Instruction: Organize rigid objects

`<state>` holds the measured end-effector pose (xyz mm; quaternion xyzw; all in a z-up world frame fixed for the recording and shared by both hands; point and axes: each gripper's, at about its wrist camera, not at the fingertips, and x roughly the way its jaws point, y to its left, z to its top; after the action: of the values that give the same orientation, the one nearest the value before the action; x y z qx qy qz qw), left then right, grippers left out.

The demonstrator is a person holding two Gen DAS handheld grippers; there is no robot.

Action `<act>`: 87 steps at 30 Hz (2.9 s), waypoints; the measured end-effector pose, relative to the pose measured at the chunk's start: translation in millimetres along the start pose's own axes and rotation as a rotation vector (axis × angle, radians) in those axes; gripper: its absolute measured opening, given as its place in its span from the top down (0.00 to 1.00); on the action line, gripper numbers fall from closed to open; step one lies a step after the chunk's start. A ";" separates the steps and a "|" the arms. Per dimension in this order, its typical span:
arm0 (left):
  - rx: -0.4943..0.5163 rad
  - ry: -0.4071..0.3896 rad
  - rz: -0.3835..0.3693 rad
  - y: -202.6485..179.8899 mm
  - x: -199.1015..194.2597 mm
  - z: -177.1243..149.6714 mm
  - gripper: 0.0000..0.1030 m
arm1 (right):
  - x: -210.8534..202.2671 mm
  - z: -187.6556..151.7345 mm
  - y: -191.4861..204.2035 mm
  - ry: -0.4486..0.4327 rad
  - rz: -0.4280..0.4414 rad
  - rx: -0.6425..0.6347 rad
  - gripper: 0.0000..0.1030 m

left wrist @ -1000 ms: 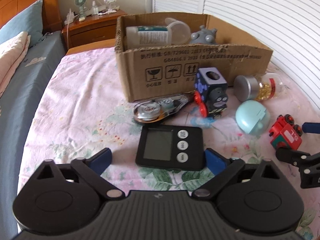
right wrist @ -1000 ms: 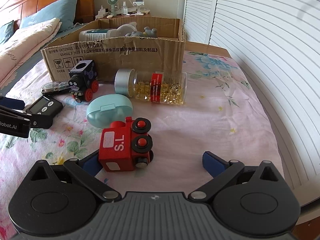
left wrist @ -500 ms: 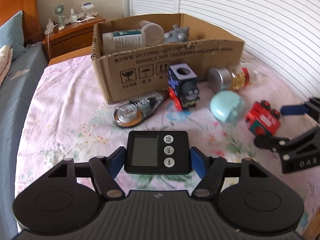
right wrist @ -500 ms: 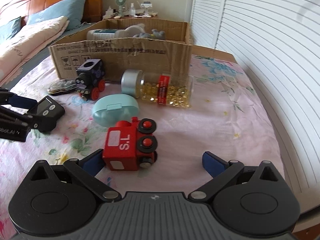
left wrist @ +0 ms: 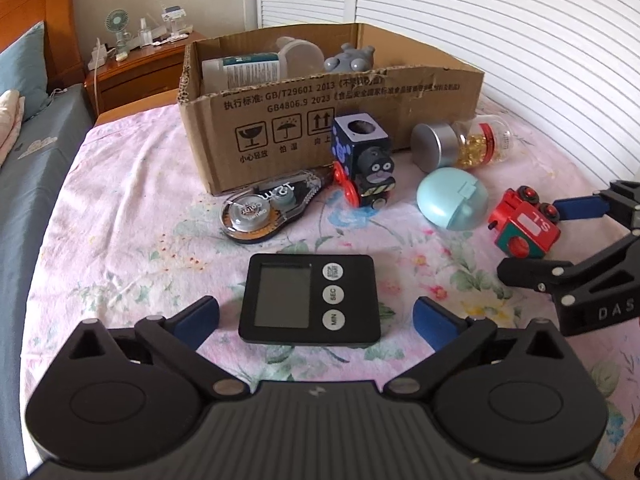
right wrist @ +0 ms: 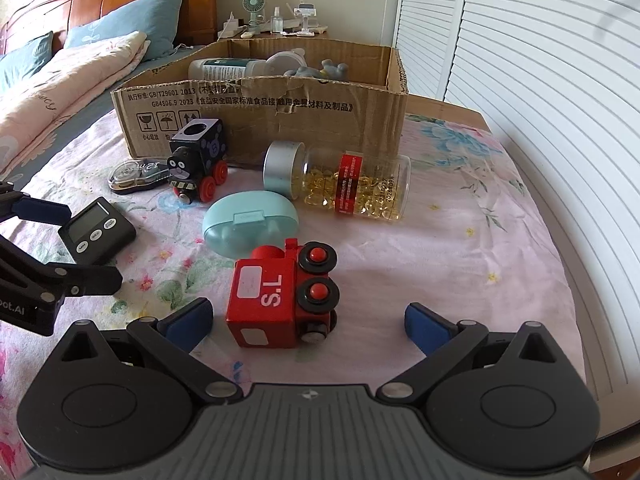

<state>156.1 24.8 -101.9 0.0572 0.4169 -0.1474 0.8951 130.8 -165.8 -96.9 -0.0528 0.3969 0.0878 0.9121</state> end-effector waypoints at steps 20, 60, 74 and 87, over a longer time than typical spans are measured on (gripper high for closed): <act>0.008 -0.039 -0.006 -2.1 -1.7 4.8 0.25 | -3.7 6.7 12.9 -0.027 0.101 -0.130 0.23; 0.212 -0.027 -0.137 8.4 -70.4 53.3 0.33 | -71.5 83.1 -5.7 -0.117 0.099 -0.247 0.47; 0.228 -0.099 -0.098 19.0 -68.0 102.9 0.33 | -24.4 178.2 -12.8 -0.142 0.121 -0.188 0.47; 0.210 -0.109 -0.093 31.8 -54.4 126.9 0.33 | -37.0 154.2 -6.5 -0.124 0.099 -0.096 0.00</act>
<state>225.4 38.1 20.9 0.1232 0.3519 -0.2346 0.8978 217.5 -150.9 35.1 -0.0713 0.3374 0.1549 0.9258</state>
